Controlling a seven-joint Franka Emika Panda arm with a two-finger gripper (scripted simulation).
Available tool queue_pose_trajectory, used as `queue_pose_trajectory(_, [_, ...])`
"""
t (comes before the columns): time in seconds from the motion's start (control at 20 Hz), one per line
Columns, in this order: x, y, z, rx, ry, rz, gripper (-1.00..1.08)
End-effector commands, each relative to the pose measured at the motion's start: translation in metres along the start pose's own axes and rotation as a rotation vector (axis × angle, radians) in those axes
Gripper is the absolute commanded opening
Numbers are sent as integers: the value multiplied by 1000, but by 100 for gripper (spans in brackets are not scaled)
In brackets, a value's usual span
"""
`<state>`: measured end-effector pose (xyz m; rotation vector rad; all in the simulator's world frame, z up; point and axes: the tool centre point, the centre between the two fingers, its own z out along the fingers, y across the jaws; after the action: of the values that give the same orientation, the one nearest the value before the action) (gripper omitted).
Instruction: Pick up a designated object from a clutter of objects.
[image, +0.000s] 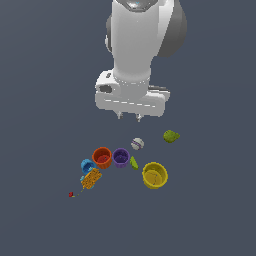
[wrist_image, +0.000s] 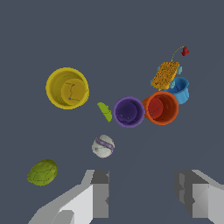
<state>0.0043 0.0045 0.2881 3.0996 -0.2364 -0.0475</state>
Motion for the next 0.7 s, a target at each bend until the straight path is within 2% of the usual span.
queue_pose_trajectory(0.0, [2,1,9,1,-1,60,28])
queue_pose_trajectory(0.65, [11,6,57,-1,-1,406,28])
